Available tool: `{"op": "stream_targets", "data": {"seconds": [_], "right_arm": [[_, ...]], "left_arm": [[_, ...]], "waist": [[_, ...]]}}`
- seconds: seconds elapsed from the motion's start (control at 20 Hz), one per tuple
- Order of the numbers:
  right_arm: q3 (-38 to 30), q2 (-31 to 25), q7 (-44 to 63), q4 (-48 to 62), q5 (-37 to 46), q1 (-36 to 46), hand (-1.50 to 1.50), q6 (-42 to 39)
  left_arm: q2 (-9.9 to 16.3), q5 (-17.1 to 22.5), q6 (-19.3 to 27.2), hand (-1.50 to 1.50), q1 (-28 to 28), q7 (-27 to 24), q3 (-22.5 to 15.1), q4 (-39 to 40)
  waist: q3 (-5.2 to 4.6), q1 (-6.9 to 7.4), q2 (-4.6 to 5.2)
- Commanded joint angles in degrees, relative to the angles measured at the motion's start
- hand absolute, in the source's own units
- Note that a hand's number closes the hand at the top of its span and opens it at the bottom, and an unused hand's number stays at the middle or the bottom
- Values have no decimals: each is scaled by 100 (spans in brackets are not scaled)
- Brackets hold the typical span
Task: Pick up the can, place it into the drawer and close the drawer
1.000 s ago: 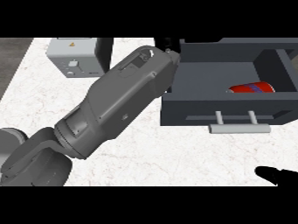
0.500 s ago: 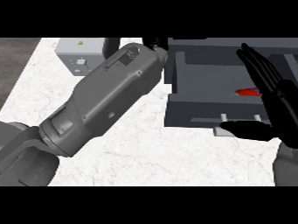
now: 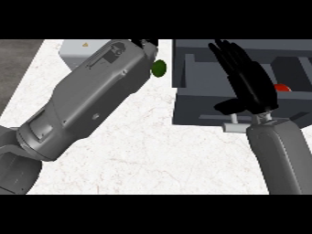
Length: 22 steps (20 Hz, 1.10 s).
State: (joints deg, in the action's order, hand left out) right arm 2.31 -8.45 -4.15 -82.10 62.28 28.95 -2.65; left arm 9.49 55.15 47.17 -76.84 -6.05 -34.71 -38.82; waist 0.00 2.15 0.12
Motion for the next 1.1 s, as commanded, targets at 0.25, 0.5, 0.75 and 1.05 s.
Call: {"op": "stream_targets", "data": {"seconds": [0.25,0.5,0.75,1.05], "right_arm": [[-75,267,-108,2468,810,610,-150,1571],[-450,90,-215,3597,960,1184,-150,2344],[-696,64,-340,4479,1044,1544,-150,3157],[-936,7,-340,5415,1129,2366,-150,3607]], "left_arm": [[625,-334,201,-150,642,466,-94,-1113],[1092,-437,195,-150,875,765,-72,-1614],[1140,-451,114,-150,965,879,56,-1833],[1182,-564,119,-150,979,979,138,-1949]], "waist": [[3,51,-3],[6,117,16],[9,129,57],[13,180,118]]}}
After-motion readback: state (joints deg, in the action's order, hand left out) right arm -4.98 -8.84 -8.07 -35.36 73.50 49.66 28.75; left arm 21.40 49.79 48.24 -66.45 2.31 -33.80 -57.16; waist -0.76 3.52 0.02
